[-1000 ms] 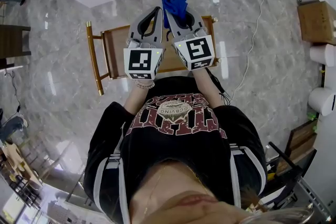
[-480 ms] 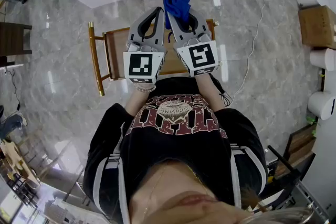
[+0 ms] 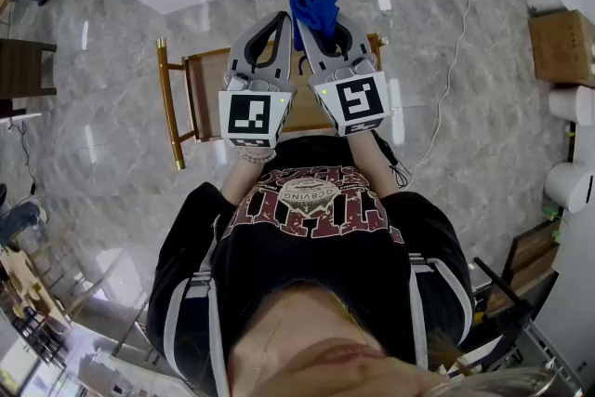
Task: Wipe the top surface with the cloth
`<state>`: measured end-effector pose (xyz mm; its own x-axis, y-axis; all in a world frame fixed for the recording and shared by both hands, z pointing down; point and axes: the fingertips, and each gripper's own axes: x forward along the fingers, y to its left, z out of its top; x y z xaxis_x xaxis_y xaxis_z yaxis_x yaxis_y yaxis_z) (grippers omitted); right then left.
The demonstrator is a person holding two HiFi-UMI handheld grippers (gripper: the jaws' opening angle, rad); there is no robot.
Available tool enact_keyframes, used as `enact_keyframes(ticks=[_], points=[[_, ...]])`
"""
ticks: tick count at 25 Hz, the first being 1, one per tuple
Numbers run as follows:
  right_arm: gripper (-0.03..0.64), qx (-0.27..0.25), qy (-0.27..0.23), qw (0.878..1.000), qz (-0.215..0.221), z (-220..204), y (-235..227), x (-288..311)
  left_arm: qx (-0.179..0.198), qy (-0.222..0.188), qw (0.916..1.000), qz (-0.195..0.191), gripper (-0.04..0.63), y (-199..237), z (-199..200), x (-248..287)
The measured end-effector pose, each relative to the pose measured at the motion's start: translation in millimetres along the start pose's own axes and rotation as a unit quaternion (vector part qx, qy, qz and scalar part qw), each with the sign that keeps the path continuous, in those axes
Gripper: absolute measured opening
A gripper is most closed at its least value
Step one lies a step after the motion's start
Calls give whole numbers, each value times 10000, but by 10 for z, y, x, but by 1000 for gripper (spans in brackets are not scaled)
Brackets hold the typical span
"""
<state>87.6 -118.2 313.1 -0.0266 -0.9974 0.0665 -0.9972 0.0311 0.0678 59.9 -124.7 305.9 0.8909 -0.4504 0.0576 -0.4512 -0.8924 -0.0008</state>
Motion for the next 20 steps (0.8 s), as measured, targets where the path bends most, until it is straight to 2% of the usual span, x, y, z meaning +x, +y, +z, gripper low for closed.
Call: enact_keyframes(ticks=[20], points=[[55,-13,163,9999,54,-73,6,29,-65,50,10000,1,46,21,-42,36]])
